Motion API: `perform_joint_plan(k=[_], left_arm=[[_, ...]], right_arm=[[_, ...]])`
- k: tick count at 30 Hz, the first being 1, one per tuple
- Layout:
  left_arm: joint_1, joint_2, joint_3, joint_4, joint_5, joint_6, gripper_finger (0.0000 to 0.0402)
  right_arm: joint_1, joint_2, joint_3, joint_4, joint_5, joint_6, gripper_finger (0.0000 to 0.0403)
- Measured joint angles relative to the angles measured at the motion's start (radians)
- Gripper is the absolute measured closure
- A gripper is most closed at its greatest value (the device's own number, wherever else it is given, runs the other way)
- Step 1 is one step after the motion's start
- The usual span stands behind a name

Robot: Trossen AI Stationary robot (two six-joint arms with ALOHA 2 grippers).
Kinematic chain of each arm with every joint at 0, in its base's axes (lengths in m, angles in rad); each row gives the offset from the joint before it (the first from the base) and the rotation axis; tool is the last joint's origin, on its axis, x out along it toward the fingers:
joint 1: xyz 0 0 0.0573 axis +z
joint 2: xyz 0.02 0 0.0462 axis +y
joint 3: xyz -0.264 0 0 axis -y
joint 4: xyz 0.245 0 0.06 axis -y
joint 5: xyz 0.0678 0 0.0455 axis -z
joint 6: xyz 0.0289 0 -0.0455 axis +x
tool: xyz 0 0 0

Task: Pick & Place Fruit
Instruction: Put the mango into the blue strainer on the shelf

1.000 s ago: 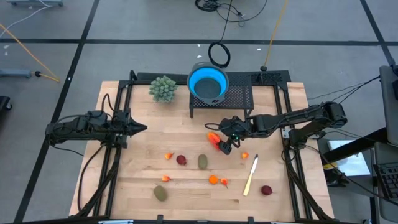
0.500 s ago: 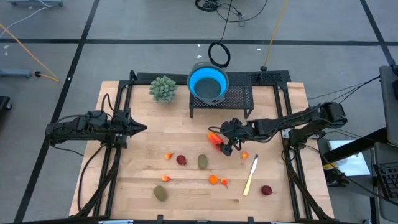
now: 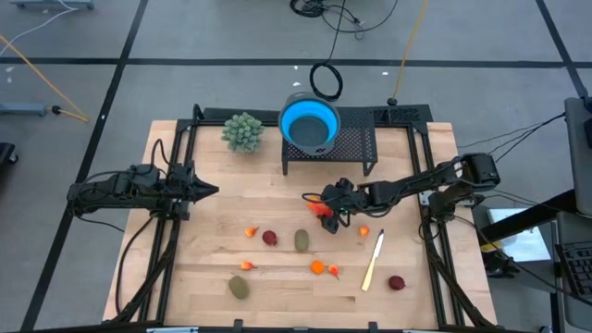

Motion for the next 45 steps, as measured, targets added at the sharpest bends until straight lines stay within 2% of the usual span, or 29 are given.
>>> perform_joint_plan(k=[9, 17, 25, 30, 35, 41, 45], left_arm=[[0.000, 0.000, 0.000, 0.000, 0.000, 0.000, 0.0400], [0.000, 0.000, 0.000, 0.000, 0.000, -0.005, 0.0383], [0.000, 0.000, 0.000, 0.000, 0.000, -0.006, 0.0399], [0.000, 0.000, 0.000, 0.000, 0.000, -0.006, 0.0390], [0.000, 0.000, 0.000, 0.000, 0.001, -0.009, 0.0383], [0.000, 0.000, 0.000, 0.000, 0.000, -0.008, 0.0398], [0.000, 0.000, 0.000, 0.000, 0.001, -0.008, 0.0396]], right_arm=[[0.000, 0.056, 0.000, 0.009, -0.007, 0.008, 0.0011], [0.000, 0.056, 0.001, 0.011, -0.008, 0.032, 0.0016], [0.000, 0.056, 0.001, 0.011, -0.032, 0.032, 0.0095], [0.000, 0.053, 0.001, 0.011, -0.078, 0.033, 0.0151], [0.002, -0.002, 0.001, 0.003, -0.119, 0.033, 0.0183], [0.002, -0.142, 0.001, 0.005, -0.201, 0.034, 0.0170], [0.003, -0.234, 0.001, 0.110, -0.282, 0.053, 0.0169]])
